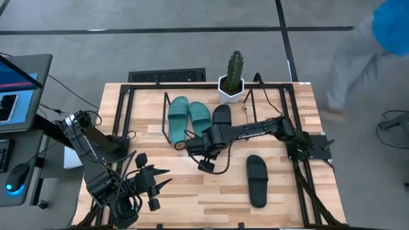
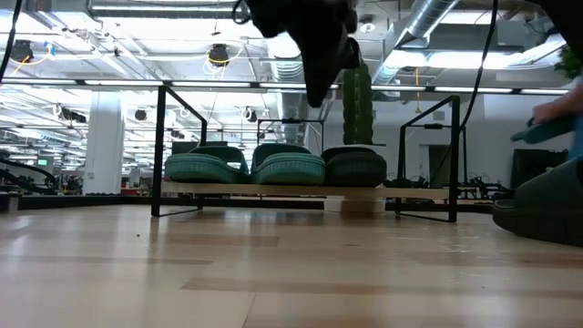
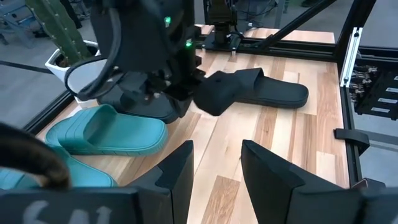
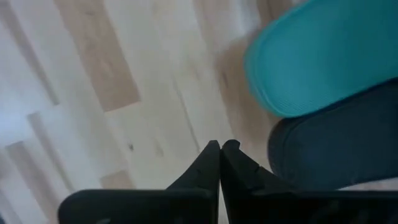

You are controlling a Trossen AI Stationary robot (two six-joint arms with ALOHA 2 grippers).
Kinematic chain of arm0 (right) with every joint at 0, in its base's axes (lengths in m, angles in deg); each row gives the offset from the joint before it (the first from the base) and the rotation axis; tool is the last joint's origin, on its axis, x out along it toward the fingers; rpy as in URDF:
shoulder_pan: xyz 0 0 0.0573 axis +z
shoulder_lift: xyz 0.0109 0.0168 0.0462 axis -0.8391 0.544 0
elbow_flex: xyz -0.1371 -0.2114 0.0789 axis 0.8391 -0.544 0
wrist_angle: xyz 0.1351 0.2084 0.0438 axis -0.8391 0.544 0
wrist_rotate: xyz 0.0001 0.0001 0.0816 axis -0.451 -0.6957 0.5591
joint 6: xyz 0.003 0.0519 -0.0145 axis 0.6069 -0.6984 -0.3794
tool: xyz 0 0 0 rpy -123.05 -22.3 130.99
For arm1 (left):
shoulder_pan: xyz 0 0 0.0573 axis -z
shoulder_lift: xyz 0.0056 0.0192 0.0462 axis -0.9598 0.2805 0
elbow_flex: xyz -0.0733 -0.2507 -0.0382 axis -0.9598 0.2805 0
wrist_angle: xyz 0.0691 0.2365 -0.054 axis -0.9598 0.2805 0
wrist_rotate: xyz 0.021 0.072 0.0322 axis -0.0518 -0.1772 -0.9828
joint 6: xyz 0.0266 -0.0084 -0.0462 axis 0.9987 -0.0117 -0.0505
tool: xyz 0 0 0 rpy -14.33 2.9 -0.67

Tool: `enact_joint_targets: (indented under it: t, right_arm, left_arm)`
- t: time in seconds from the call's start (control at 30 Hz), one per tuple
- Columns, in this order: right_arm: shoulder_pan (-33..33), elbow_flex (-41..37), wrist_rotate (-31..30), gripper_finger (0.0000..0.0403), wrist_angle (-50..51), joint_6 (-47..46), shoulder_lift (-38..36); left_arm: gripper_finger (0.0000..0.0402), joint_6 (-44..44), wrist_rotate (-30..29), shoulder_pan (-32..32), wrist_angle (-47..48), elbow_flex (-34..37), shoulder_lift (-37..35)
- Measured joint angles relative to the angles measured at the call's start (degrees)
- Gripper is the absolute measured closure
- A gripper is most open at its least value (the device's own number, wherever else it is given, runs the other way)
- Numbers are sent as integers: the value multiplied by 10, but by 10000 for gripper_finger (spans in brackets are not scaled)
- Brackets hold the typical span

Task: Pick and place slides into the shelf
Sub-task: Adjust the right light blue slipper on the shelf

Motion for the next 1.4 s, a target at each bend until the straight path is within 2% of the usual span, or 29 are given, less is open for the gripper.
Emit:
enact_joint_targets:
  t: [0.57,1.07,1.4]
  right_arm:
    - [-15,-75,14,403,-45,-18,0]
    - [-39,-76,13,403,-69,-18,0]
    - [-33,-76,13,403,-62,-1,0]
  left_arm:
    - [278,3,0,0,0,0,0]
    - [278,3,-1,0,0,0,0]
    - [278,3,-1,0,0,0,0]
